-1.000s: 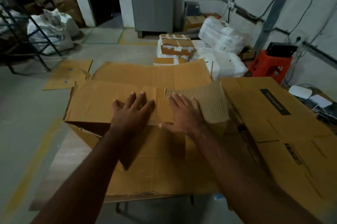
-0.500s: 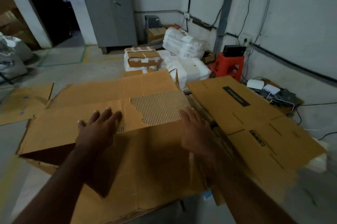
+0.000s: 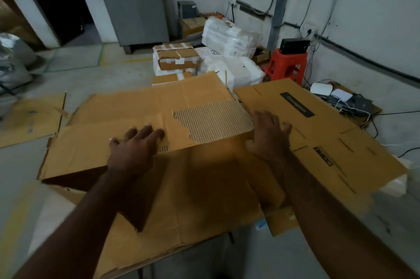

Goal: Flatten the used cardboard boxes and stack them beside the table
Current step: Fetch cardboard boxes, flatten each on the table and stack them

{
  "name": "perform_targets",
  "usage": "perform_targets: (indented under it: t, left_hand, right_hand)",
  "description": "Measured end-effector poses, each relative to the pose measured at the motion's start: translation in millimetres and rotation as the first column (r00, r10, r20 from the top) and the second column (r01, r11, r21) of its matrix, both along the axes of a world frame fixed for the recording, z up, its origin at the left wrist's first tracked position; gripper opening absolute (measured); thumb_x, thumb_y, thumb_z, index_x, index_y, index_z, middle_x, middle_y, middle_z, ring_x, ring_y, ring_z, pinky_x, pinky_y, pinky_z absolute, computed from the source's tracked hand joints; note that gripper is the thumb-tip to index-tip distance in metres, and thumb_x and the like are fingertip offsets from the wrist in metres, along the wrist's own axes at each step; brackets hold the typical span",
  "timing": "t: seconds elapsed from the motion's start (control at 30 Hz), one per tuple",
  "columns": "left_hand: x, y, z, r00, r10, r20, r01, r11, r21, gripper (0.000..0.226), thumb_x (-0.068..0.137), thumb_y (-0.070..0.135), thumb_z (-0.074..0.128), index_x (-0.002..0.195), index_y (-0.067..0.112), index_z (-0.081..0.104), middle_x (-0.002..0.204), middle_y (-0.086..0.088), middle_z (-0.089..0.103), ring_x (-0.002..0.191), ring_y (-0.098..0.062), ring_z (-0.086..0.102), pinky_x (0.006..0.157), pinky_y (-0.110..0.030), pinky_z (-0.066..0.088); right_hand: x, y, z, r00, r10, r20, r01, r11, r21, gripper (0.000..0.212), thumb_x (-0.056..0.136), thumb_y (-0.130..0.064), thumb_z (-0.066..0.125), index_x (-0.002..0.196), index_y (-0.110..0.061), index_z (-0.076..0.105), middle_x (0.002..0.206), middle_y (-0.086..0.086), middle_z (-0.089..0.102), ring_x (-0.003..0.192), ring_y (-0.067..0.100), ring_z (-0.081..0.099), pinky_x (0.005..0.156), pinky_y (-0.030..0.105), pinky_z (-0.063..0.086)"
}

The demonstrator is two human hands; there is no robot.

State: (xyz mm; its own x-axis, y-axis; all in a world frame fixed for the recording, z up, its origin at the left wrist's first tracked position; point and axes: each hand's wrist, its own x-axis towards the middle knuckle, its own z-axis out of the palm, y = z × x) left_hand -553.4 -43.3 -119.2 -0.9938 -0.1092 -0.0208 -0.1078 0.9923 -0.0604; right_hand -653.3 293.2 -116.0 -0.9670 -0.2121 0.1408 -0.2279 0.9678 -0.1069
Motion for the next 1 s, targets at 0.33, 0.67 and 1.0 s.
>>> perform_targets:
  t: [0.33,0.67,1.0]
  left_hand:
    - [3,23,4,0.993,0.054,-0.103,-0.056,0.998,-0.015,0.082,0.098,0.046,0.055,0.158,0.039,0.000,0.171,-0.003,-0.003,0.155,-0.033,0.012,0.112,-0.070,0.028]
    - [92,-87,19,0.858,0.506,0.093,-0.464,0.838,-0.287,0.112,0.093,0.055,0.062,0.153,0.039,-0.030,0.156,-0.010,-0.045,0.150,-0.041,-0.028,0.109,-0.083,0.007]
    - [120,-127,-6,0.618,0.786,0.011,-0.725,0.564,0.395,0.048,0.101,0.027,0.056,0.143,0.014,0.037,0.118,-0.018,0.065,0.092,-0.029,0.061,0.078,-0.044,0.056]
  right_hand:
    - [20,-174,6,0.848,0.530,-0.004,-0.523,0.838,0.158,0.077,0.093,-0.032,0.061,0.158,-0.020,0.023,0.165,0.005,0.024,0.150,0.027,0.024,0.114,0.056,0.029]
    - [11,-170,-4,0.824,0.565,-0.039,-0.542,0.807,0.236,0.079,0.091,-0.035,0.056,0.159,-0.025,0.020,0.164,0.009,0.024,0.148,0.033,0.027,0.109,0.057,0.033]
    - [25,-185,-15,0.804,0.593,-0.036,-0.573,0.790,0.217,0.087,0.090,-0.047,0.057,0.162,-0.026,0.013,0.168,0.010,0.018,0.153,0.032,0.019,0.113,0.059,0.027]
